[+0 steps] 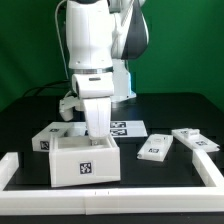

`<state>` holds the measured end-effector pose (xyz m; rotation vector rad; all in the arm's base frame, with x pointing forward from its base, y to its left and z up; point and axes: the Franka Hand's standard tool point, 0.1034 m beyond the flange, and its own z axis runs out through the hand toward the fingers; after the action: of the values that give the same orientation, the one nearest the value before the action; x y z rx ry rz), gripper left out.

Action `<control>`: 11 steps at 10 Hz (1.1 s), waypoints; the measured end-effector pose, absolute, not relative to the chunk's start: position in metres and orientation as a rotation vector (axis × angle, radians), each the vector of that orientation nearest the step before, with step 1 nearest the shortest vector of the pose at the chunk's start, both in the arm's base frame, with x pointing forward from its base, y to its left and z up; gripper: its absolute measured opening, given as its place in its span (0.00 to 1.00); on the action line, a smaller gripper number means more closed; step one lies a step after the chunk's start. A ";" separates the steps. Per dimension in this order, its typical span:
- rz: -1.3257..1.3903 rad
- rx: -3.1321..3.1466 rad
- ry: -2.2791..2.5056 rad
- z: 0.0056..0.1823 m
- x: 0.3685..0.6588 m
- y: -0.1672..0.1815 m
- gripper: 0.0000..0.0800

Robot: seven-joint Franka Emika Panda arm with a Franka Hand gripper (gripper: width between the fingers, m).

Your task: Assemble cabinet

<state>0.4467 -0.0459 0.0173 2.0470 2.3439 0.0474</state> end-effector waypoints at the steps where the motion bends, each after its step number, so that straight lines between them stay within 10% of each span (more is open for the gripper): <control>1: 0.047 2.047 2.344 0.017 0.447 -0.046 0.04; 11: 0.042 2.347 2.048 0.018 0.502 0.042 0.04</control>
Offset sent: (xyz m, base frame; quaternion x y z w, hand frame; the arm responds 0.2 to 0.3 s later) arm 0.0393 0.0218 -0.0006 0.0040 -0.0261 -0.0160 0.9995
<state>0.5022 0.0417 0.0182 2.3468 2.0484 0.0419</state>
